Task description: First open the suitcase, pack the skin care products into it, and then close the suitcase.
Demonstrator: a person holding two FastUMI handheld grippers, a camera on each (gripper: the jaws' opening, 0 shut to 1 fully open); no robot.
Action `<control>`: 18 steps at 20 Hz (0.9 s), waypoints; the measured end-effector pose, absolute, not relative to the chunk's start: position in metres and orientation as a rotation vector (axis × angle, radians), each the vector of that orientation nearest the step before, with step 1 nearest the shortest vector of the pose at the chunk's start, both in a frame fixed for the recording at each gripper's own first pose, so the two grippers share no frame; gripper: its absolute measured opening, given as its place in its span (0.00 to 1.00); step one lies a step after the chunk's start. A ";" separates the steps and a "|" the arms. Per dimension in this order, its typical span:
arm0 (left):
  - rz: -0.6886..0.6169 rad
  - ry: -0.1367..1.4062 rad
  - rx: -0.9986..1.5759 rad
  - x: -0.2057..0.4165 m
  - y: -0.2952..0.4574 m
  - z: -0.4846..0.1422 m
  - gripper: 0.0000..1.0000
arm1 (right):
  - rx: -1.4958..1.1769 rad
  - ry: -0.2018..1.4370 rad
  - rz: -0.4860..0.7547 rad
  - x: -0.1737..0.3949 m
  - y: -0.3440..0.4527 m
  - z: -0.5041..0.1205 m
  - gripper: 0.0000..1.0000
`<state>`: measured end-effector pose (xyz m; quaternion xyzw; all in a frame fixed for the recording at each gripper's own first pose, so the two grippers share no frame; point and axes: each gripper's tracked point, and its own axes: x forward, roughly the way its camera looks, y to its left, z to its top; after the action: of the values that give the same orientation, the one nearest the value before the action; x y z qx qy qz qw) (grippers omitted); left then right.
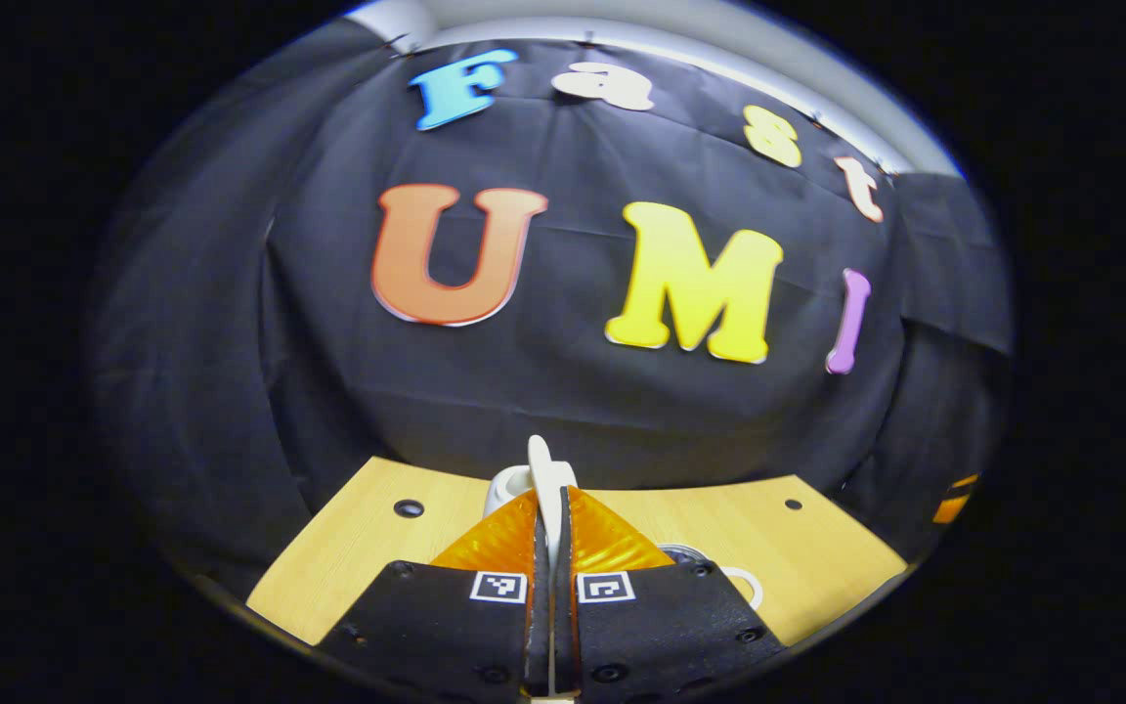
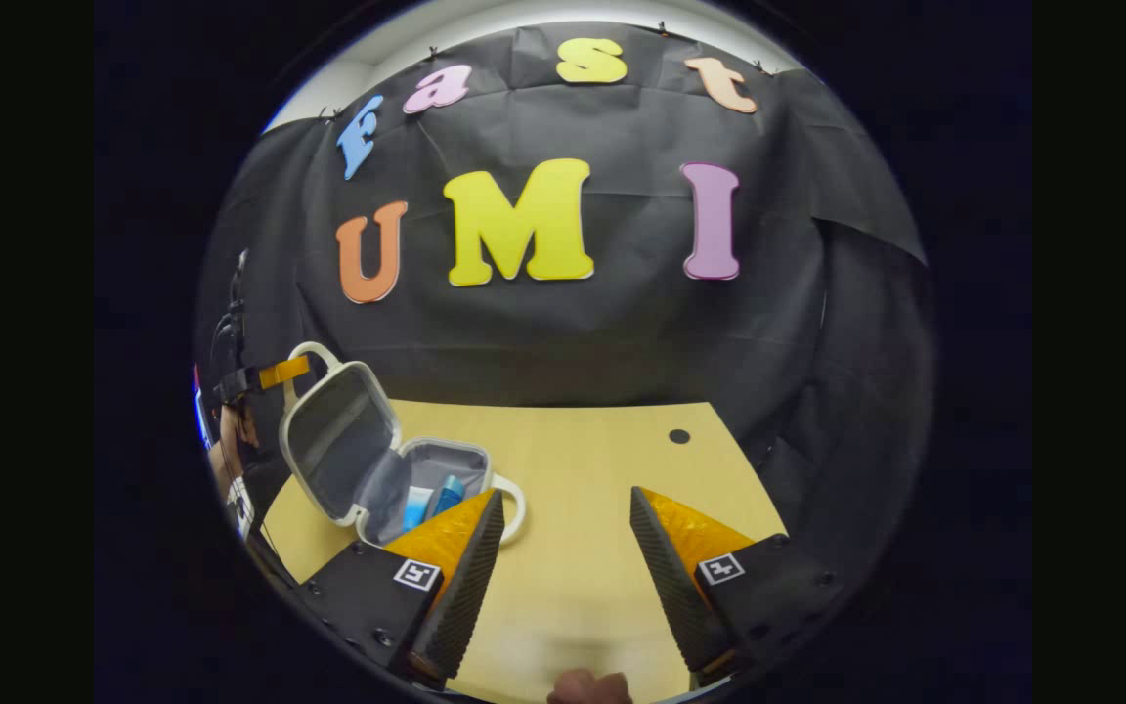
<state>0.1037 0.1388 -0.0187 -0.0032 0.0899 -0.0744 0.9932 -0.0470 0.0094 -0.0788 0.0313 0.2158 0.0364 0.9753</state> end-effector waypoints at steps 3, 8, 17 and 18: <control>-0.175 0.189 0.099 0.101 0.083 -0.027 0.05 | 0.066 0.423 0.028 -0.050 -0.021 -0.075 0.77; -0.182 0.203 0.191 0.100 -0.001 -0.080 0.05 | 0.056 0.419 -0.050 -0.055 -0.069 -0.071 0.72; -0.214 0.382 0.300 0.110 -0.098 -0.199 0.06 | 0.002 0.449 -0.149 -0.060 -0.150 -0.074 0.81; -0.207 0.406 0.306 0.112 -0.101 -0.212 0.06 | -0.006 0.455 -0.151 -0.059 -0.155 -0.075 0.77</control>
<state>0.1116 -0.1009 -0.2120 0.1512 0.2006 -0.1024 0.9625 -0.0589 -0.1549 -0.0752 -0.0028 0.2255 -0.0748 0.9714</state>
